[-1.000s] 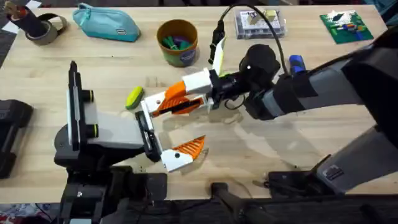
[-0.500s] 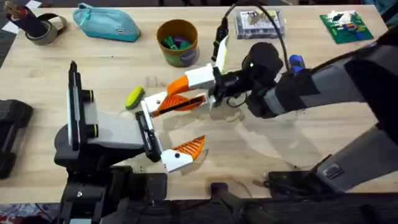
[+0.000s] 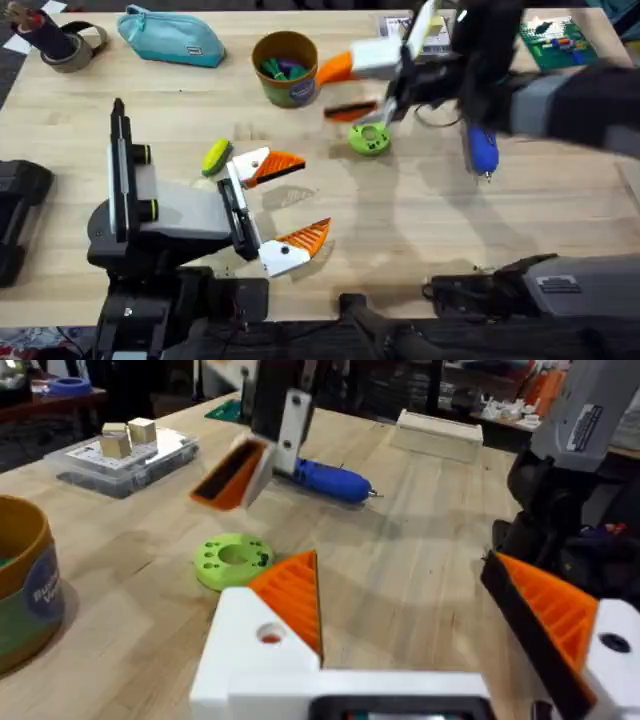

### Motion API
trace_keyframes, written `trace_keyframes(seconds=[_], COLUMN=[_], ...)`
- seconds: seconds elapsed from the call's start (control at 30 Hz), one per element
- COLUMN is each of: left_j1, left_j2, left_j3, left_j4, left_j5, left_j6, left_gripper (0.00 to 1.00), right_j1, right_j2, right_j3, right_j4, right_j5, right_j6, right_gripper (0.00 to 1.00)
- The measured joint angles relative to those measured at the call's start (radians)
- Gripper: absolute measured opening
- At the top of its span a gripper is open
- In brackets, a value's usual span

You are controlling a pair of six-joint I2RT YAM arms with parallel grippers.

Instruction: Pick up the gripper from the table and insert it into the empty holder that is missing its gripper. Then pick up a screw, insert it into the mounting hole, and use the screwdriver to tighten it. Finally, clean up the table by picking up the vegetable and placing it into the bucket.

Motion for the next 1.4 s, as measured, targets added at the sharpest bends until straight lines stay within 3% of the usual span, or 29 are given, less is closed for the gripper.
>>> trace_keyframes(seconds=[0.13, 0.27, 0.53, 0.73, 0.9, 1.13, 1.4], left_j1=[0.000, 0.000, 0.000, 0.000, 0.000, 0.000, 0.000], left_j2=[0.000, 0.000, 0.000, 0.000, 0.000, 0.000, 0.000], left_j3=[0.000, 0.000, 0.000, 0.000, 0.000, 0.000, 0.000], left_j4=[0.000, 0.000, 0.000, 0.000, 0.000, 0.000, 0.000], left_j5=[0.002, 0.003, 0.003, 0.003, 0.003, 0.003, 0.003], left_j6=[0.000, 0.000, 0.000, 0.000, 0.000, 0.000, 0.000], left_gripper=[0.986, 0.986, 0.986, 0.986, 0.986, 0.986, 0.986], right_j1=[-0.061, -0.081, -0.077, -0.021, 0.027, 0.045, 0.045], right_j2=[-0.074, -0.122, -0.196, -0.301, -0.320, -0.319, -0.318], right_j3=[0.149, 0.273, 0.458, 0.504, 0.504, 0.443, 0.235], right_j4=[-0.434, -0.823, -1.308, -1.415, -1.469, -1.414, -1.266], right_j5=[0.064, 0.235, 0.647, 0.901, 1.040, 1.103, 1.123], right_j6=[-0.250, -0.481, -0.783, -0.858, -0.869, -0.869, -0.867], right_gripper=[0.997, 0.997, 0.997, 0.998, 0.998, 0.998, 0.998])
